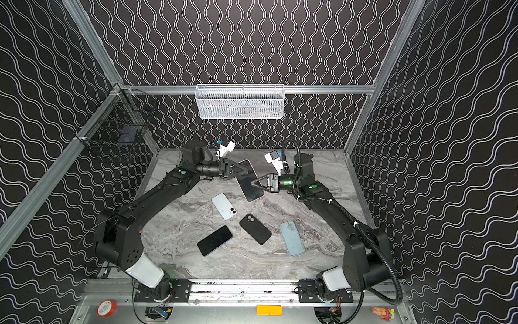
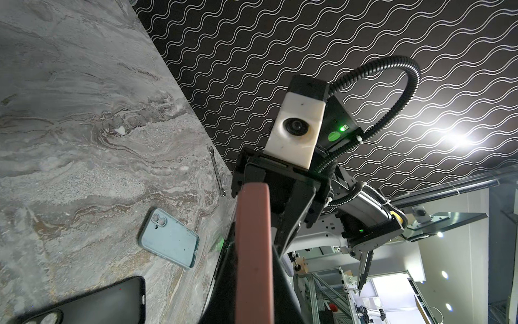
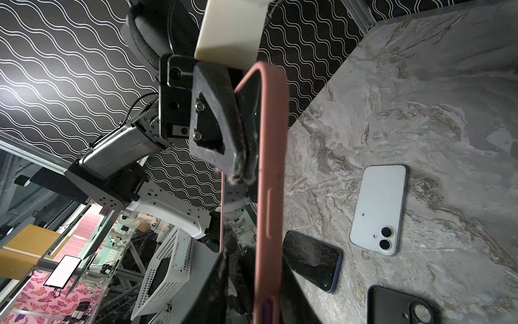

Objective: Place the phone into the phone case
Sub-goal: 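Open the left gripper and draw it back while the right holds the cased phone, then lower the cased phone onto the table with the right gripper and release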

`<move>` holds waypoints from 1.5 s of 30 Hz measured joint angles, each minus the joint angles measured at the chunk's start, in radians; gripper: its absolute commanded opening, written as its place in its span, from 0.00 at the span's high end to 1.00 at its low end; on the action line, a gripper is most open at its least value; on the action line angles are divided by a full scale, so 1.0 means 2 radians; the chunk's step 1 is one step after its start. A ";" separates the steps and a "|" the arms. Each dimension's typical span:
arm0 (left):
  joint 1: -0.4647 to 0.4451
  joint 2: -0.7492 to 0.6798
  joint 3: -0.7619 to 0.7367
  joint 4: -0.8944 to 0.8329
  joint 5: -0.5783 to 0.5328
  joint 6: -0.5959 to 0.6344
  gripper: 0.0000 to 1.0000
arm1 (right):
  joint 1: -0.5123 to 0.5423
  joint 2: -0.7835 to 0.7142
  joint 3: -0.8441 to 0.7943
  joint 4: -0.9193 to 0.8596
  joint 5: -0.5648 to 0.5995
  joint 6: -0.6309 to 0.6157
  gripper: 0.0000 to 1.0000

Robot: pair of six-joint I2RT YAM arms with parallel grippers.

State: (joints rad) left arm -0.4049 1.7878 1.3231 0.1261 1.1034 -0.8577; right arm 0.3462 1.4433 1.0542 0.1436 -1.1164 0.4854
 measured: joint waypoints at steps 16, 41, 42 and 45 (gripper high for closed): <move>0.015 -0.101 -0.052 -0.029 -0.133 0.005 0.07 | 0.002 -0.047 -0.019 0.001 0.079 0.052 0.99; 0.036 -0.366 -0.207 -0.161 -0.418 0.222 0.01 | -0.089 0.181 0.049 -0.245 0.281 -0.132 0.97; 0.036 -0.365 -0.211 -0.161 -0.421 0.223 0.01 | -0.090 0.187 0.049 -0.244 0.282 -0.133 0.97; 0.035 -0.360 -0.217 -0.159 -0.422 0.223 0.02 | -0.092 0.202 0.049 -0.239 0.279 -0.133 0.96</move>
State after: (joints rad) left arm -0.3340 1.0672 0.8894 -0.1921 0.2596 -0.4122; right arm 0.1627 1.8477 1.1515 -0.3347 -0.5579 0.2199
